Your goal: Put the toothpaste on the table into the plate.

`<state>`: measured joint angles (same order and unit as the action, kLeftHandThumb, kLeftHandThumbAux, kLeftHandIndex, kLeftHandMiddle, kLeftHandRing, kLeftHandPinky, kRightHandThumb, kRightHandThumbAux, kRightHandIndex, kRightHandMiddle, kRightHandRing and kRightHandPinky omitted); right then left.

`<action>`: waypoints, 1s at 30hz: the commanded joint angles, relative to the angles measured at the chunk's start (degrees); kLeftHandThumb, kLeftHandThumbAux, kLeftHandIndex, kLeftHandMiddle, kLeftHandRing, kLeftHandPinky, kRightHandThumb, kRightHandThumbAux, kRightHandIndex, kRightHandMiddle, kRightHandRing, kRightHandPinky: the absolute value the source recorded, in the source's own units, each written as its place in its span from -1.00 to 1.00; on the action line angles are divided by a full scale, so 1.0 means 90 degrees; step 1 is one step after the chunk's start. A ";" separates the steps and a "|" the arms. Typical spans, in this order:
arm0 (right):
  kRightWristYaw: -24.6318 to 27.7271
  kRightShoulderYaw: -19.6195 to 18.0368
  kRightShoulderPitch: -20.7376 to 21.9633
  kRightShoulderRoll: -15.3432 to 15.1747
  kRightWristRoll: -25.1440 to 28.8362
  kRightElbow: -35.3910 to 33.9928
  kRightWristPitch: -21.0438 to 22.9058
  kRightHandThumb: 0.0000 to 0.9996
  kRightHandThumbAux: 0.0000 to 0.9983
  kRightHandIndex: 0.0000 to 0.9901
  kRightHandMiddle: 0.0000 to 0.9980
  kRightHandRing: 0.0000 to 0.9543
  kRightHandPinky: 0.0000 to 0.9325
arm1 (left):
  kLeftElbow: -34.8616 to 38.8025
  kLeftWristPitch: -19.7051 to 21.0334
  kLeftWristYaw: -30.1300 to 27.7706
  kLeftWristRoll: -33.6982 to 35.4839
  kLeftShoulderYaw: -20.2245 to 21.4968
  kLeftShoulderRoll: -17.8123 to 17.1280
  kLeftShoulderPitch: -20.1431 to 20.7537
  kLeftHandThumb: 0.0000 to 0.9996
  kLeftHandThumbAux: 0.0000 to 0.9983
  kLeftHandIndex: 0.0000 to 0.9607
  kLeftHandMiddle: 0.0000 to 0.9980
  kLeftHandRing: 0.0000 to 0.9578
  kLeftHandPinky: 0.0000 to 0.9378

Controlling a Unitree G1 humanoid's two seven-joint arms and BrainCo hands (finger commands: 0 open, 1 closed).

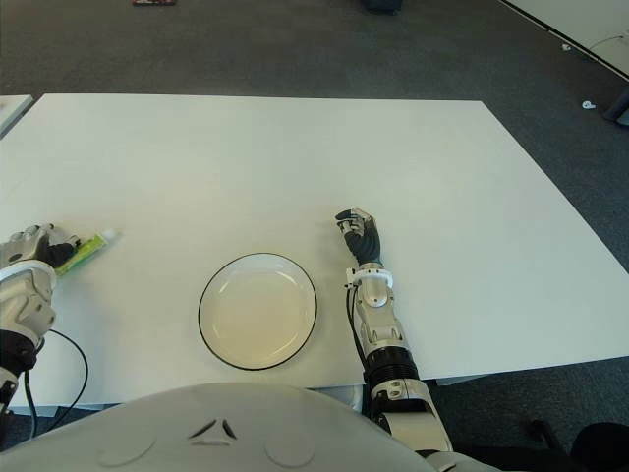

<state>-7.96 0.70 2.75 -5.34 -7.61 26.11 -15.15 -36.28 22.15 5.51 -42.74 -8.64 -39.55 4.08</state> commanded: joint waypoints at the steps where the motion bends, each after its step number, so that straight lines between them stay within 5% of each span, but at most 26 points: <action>1: 0.0054 -0.0043 -0.0085 0.0030 0.0058 0.0055 0.0059 0.42 0.46 -0.15 -0.15 -0.15 -0.07 | -0.0065 -0.0042 -0.0755 0.0014 -0.0373 -0.0205 0.0015 -0.22 -0.74 -1.00 -1.00 -1.00 -1.00; 12: 0.0026 -0.0056 -0.0145 0.0056 0.0046 -0.0043 0.0105 0.42 0.46 -0.15 -0.13 -0.13 -0.07 | 0.0466 -0.0128 -0.1886 -0.0018 -0.0883 -0.0783 -0.0148 -0.32 -0.59 -1.00 -1.00 -1.00 -1.00; 15: 0.0033 -0.0058 -0.0157 0.0053 0.0039 -0.0050 0.0106 0.42 0.46 -0.15 -0.13 -0.13 -0.07 | 0.1900 0.0226 -0.2675 0.0013 -0.0796 -0.1255 -0.0803 -0.30 -0.56 -1.00 -1.00 -1.00 -1.00; 22: 0.0039 -0.0067 -0.0156 0.0047 0.0018 -0.0021 0.0073 0.42 0.46 -0.15 -0.12 -0.12 -0.06 | 0.3034 0.0538 -0.3364 0.0102 -0.0592 -0.1603 -0.1294 -0.23 -0.53 -1.00 -1.00 -1.00 -1.00; 30: 0.0059 -0.0073 -0.0145 0.0053 0.0023 -0.0004 0.0046 0.42 0.46 -0.15 -0.12 -0.12 -0.06 | 0.2816 -0.0010 -0.2739 0.0680 0.0116 -0.1459 -0.1526 -0.30 -0.46 -1.00 -1.00 -1.00 -1.00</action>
<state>-7.72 0.09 1.98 -5.04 -7.52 25.26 -15.17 -10.63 23.45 -20.57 -39.16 -9.66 -54.30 -7.87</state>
